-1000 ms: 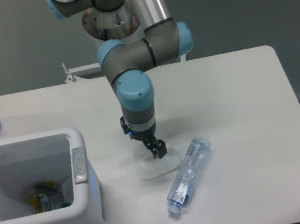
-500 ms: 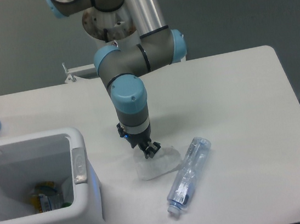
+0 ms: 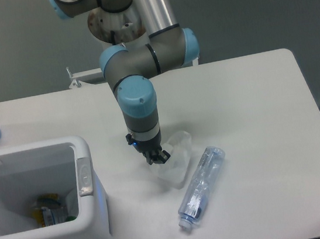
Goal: Place the trash in the trash can
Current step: 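Carry the held bag over the white trash bin, then open the gripper to drop the bag into the bin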
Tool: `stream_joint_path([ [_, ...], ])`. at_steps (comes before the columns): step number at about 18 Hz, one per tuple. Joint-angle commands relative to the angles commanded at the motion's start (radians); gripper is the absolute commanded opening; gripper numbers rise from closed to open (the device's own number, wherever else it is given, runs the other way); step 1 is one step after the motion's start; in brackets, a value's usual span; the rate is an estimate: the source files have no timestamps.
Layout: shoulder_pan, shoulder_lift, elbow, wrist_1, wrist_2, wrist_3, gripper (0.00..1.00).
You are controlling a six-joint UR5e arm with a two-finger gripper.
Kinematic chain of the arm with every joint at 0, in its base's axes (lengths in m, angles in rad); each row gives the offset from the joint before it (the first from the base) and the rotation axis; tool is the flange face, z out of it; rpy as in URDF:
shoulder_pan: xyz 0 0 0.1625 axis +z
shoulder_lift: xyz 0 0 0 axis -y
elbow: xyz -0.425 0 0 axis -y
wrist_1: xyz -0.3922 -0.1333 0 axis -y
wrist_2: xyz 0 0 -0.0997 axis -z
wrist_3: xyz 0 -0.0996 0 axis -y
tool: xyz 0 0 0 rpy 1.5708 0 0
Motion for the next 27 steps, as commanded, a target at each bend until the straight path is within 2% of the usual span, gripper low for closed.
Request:
stream_joint_path([
  [3, 0.011, 0.026, 0.078, 0.000, -0.079, -0.146, 0.00],
  [6, 0.046, 0.032, 0.205, 0.000, -0.213, -0.290, 0.00],
  [8, 0.083, 0.064, 0.273, 0.000, -0.277, -0.403, 0.00],
  [11, 0.101, 0.086, 0.340, 0.014, -0.318, -0.575, 0.00],
  [14, 0.086, 0.132, 0.420, 0.015, -0.331, -0.793, 0.00],
  [16, 0.080, 0.173, 0.439, 0.017, -0.333, -0.902, 0.00],
  [19, -0.033, 0.190, 0.431, 0.015, -0.328, -0.927, 0.00],
  [24, -0.188, 0.138, 0.431, 0.015, -0.328, -0.918, 0.00],
  [27, -0.227, 0.106, 0.436, 0.017, -0.327, -0.918, 0.01],
])
